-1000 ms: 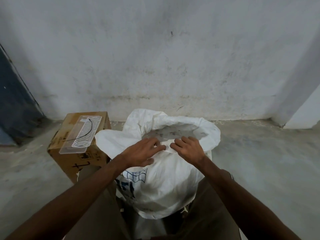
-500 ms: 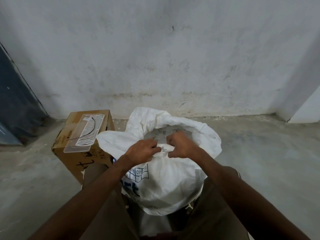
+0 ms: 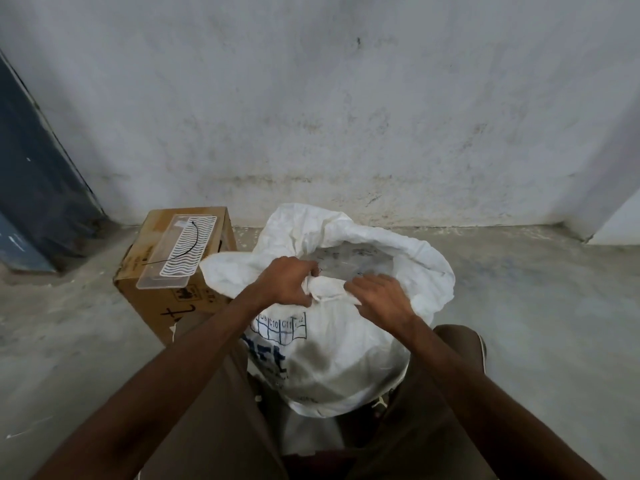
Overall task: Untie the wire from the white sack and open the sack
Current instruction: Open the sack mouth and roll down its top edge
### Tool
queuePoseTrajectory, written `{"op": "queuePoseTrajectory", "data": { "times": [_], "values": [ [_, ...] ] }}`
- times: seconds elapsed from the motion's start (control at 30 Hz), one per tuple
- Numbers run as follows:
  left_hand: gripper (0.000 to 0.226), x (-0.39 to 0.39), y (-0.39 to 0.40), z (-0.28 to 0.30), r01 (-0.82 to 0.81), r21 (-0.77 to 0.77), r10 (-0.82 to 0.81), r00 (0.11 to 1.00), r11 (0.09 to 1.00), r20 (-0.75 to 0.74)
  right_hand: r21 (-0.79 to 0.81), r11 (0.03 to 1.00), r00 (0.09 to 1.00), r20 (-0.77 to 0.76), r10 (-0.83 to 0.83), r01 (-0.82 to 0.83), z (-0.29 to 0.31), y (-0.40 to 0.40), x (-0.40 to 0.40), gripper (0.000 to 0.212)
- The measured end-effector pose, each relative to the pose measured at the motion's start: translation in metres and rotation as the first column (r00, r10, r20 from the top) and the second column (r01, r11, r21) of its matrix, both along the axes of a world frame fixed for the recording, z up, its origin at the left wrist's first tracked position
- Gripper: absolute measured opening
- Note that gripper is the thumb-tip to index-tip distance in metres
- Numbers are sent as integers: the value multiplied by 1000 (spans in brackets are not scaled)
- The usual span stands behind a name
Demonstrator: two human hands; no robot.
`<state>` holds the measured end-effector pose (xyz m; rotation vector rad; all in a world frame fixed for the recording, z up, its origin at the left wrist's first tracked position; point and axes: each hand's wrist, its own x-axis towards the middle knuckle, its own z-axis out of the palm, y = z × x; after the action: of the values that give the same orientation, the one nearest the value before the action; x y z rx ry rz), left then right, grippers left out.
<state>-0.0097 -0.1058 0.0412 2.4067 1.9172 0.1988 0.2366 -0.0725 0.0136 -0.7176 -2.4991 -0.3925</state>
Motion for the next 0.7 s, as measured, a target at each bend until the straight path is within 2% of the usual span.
{"op": "queuePoseTrajectory", "data": {
  "times": [0.07, 0.1, 0.17, 0.2, 0.27, 0.33, 0.37, 0.4, 0.47, 0.53, 0.57, 0.6, 0.67, 0.7],
  "values": [
    [33, -2, -1, 1, 142, 205, -86, 962, 968, -259, -285, 947, 985, -44, -166, 147, 10, -3, -7, 53],
    [30, -5, -2, -3, 219, 249, -118, 924, 943, -364, -426, 889, 978, -40, -205, 169, 15, -4, -12, 66],
    [29, -11, -8, -15, 334, 343, -153, 875, 878, -460, -678, 722, 980, -15, -196, 134, 19, -3, -23, 82],
    [25, -12, -10, -20, 382, 409, -164, 864, 829, -475, -744, 659, 987, 1, -163, 110, 20, -2, -28, 80],
    [16, -12, -13, -27, 447, 493, -194, 855, 747, -481, -731, 674, 990, 14, -141, 106, 18, 1, -38, 55],
    [20, -10, -14, -28, 479, 482, -248, 849, 734, -466, -682, 723, 986, -22, -165, 106, 15, -1, -45, 31],
    [26, -10, -17, -26, 477, 439, -287, 855, 761, -432, -661, 746, 986, -52, -158, 84, 12, -2, -48, 25],
    [35, -10, -21, -20, 442, 353, -316, 878, 825, -359, -641, 765, 987, -74, -141, 61, 9, -5, -50, 23],
    [60, -17, -22, -12, 311, 219, -272, 943, 925, -192, -602, 798, 994, -65, -92, 35, 2, -6, -51, 24],
    [88, -30, -18, -8, 241, 167, -200, 952, 956, -230, -555, 831, 999, -6, -50, 39, -2, -5, -50, 28],
    [92, -35, -16, -9, 219, 128, -178, 945, 967, -273, -515, 856, 999, 43, -25, 44, -4, -4, -50, 29],
    [89, -39, -14, -9, 200, 45, -180, 943, 979, -280, -468, 883, 996, 90, 7, 36, -6, -5, -49, 30],
    [63, -35, -16, -14, 208, -89, -223, 952, 974, -211, -365, 931, 982, 163, 91, -26, -15, -11, -47, 30],
    [49, -29, -17, -18, 224, -86, -238, 945, 971, -224, -298, 952, 974, 191, 124, -63, -22, -16, -46, 28]
  ]
}}
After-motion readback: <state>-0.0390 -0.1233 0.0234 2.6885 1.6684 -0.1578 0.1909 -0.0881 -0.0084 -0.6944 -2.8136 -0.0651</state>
